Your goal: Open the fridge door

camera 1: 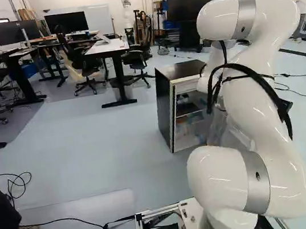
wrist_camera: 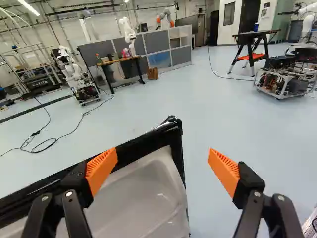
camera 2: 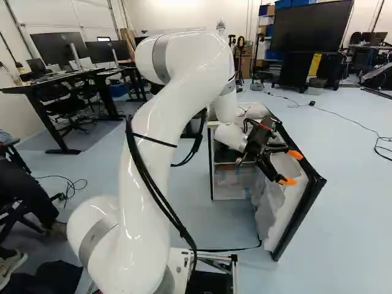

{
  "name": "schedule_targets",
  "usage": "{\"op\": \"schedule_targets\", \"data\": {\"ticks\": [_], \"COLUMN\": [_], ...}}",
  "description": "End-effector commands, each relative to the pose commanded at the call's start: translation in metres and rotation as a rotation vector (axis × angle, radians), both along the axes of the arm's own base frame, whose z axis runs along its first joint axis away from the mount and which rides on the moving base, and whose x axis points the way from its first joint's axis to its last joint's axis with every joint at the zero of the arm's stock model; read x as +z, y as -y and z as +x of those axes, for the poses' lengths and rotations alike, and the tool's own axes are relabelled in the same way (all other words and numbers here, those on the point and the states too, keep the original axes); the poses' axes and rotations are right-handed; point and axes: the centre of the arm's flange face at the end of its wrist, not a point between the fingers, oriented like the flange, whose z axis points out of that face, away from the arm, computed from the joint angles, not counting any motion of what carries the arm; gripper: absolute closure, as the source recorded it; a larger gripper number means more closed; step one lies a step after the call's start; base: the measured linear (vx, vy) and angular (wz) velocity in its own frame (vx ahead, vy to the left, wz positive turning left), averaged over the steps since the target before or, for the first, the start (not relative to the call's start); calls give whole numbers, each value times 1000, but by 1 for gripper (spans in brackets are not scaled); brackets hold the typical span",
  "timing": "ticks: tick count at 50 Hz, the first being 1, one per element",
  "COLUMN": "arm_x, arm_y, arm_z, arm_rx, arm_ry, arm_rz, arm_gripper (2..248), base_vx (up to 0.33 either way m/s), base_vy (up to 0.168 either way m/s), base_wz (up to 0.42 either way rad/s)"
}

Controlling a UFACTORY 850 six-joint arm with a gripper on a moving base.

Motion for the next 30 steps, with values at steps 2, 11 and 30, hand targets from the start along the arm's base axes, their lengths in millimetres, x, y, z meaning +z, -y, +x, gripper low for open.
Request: {"op": "schedule_targets", "data": {"ticks": [2, 11, 30], "arm_x": [0, 2, 5], "arm_y": [-3, -15, -45], "arm_z": [-2, -9, -27], "arm_rx": [12, 70, 205], "arm_ry": [-6, -34, -93], "arm_rz": [-1, -4, -10], "arm_gripper": [3, 3, 3], "base_vx": [0, 0, 0], "base_vy": [0, 0, 0], "base_wz": [0, 0, 0]}}
